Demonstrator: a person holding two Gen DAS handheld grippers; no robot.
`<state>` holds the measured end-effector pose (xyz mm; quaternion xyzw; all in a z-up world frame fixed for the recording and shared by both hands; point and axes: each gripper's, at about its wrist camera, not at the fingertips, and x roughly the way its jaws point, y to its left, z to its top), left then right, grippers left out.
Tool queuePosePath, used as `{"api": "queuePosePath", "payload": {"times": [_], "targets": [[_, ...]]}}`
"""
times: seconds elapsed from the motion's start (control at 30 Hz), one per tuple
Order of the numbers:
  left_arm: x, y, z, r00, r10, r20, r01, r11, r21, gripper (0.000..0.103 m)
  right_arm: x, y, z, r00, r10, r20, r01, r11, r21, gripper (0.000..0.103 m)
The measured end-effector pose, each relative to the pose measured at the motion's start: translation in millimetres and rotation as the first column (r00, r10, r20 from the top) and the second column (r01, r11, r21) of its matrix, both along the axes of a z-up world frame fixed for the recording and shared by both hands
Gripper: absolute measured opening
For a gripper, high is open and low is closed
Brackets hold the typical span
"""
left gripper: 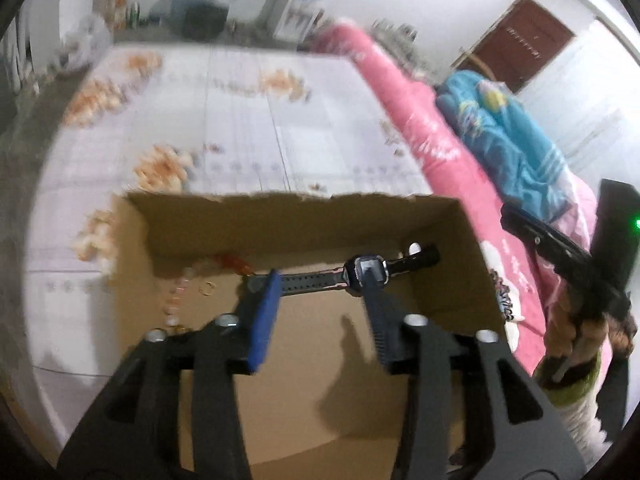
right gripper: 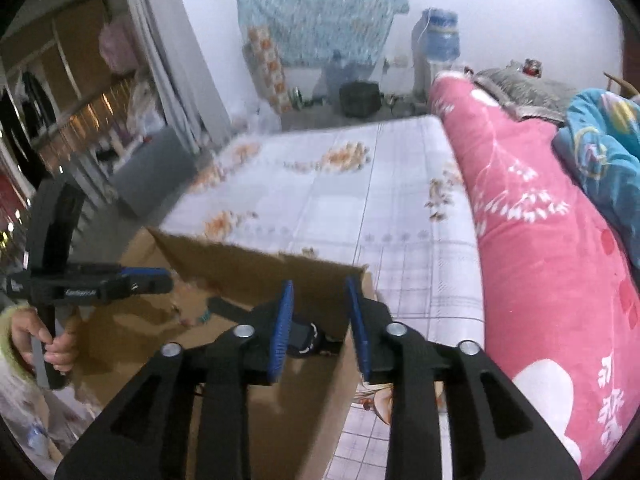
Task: Organize jewelry
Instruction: 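Open the left gripper to drop the smartwatch into the box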
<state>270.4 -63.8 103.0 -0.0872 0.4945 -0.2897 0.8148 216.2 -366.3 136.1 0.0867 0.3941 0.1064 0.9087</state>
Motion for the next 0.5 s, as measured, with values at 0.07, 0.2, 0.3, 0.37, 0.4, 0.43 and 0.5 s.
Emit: {"api": "queuePosePath", "payload": {"times": [0.07,0.2,0.3,0.37,0.4,0.43,0.5], "targets": [[-15.3,15.6,16.4,0.998,0.014,0.059,-0.014,1.0,-0.001,0.058,-14.2,-8.5,9.4,1.0,-0.014,0.018,0.014,0.999,0.033,0.038],[-52.1,54.3,42.0,0.986,0.05,0.162,-0.049,0.999,-0.011,0.068,-42.6,-13.2,19.3,0.999,-0.032,0.031,0.03,0.997,0.067,0.046],[-91.2,90.3,52.0,0.968,0.084,0.238,-0.072,0.996,-0.059,0.074,-73.7,-11.8,23.9,0.997,-0.058,0.048,0.054,0.996,0.068,0.058],[-114.9,106.6,52.2,0.955,0.092,0.281,-0.071,0.994,-0.083,0.079,-100.9,-8.9,26.3,0.994,-0.078,0.076,0.074,0.995,0.062,0.067],[-132.2,116.9,49.6,0.947,0.092,0.308,-0.064,0.993,-0.101,0.081,-116.3,-7.5,26.6,0.991,-0.092,0.095,0.087,0.995,0.051,0.069],[-146.3,124.1,45.9,0.941,0.09,0.327,-0.056,0.992,-0.112,0.084,-138.3,-4.1,25.5,0.986,-0.106,0.129,0.103,0.994,0.031,0.071],[-172.8,133.8,34.0,0.933,0.086,0.35,-0.051,0.993,-0.108,0.085,-172.8,3.0,17.7,0.975,-0.133,0.176,0.138,0.99,-0.014,0.078]]}}
